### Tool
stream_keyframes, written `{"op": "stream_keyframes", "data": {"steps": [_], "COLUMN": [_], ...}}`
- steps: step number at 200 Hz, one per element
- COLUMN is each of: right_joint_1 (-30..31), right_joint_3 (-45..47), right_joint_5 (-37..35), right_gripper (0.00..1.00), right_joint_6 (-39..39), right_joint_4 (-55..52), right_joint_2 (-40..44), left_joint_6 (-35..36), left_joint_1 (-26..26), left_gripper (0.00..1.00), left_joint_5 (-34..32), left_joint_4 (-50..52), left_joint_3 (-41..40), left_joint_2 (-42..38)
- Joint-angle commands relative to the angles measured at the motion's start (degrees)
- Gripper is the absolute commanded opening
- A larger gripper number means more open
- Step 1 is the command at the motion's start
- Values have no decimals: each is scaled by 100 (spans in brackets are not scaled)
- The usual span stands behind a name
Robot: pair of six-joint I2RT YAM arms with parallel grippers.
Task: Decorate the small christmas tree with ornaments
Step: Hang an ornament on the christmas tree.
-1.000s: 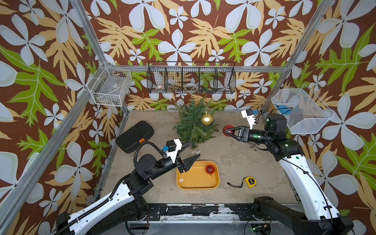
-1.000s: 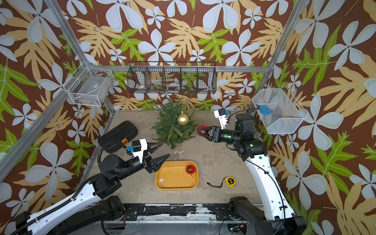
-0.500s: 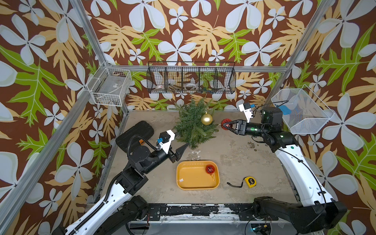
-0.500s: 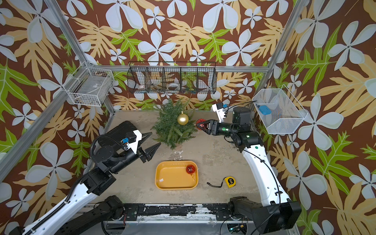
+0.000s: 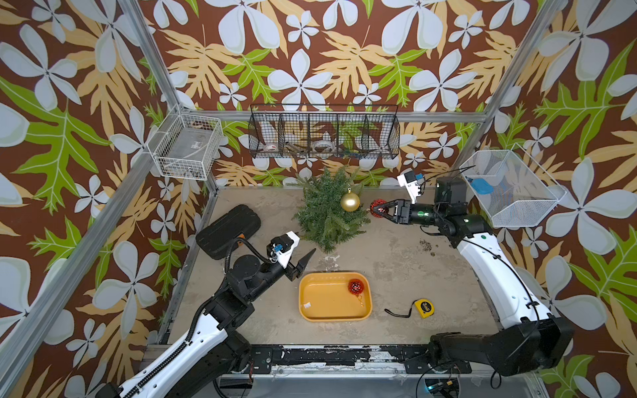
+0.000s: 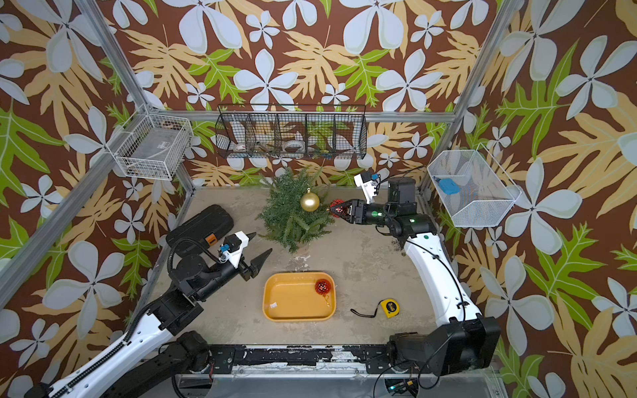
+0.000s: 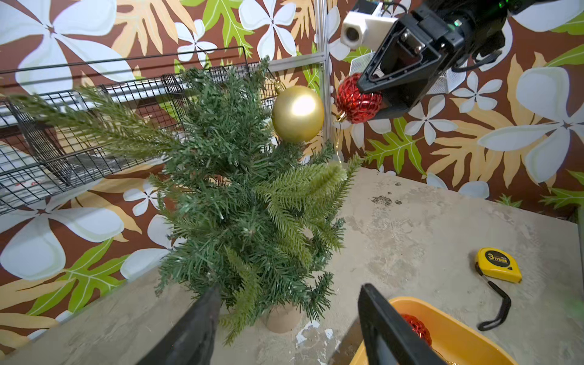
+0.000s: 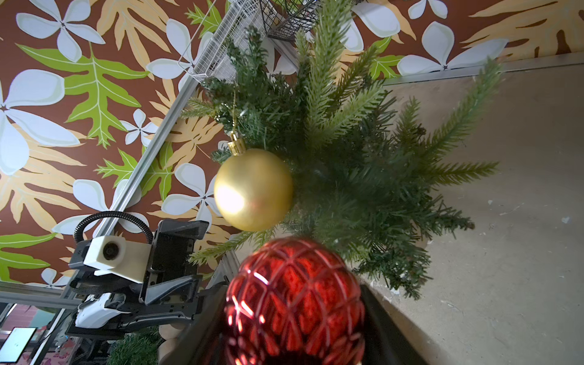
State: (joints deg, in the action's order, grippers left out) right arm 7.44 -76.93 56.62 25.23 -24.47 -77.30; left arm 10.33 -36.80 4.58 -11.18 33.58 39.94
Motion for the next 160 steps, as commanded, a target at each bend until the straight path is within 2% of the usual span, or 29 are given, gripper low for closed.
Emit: {"op": "stream_keyframes", "data": {"steps": [1, 86, 160], "right_joint_1": [-6, -5, -6], "right_joint_3": [-44, -141, -257], "right_joint_5": [15, -436, -410], "right_gripper": [53, 53, 53], "right_joint_6": [-188, -396, -396], "right_joint_4": [-35, -191, -153], "right_joint_2": [-57, -232, -380], "left_joint_6": [-112, -171, -163], "left_joint_1": [15, 16, 15], "left_gripper": [70, 70, 70], "left_joint_5": [-95, 43, 85], "left_joint_4": [-337, -420, -420], "left_joint_3": [-68, -133, -124], "left_joint_2": [-56, -21, -12]}}
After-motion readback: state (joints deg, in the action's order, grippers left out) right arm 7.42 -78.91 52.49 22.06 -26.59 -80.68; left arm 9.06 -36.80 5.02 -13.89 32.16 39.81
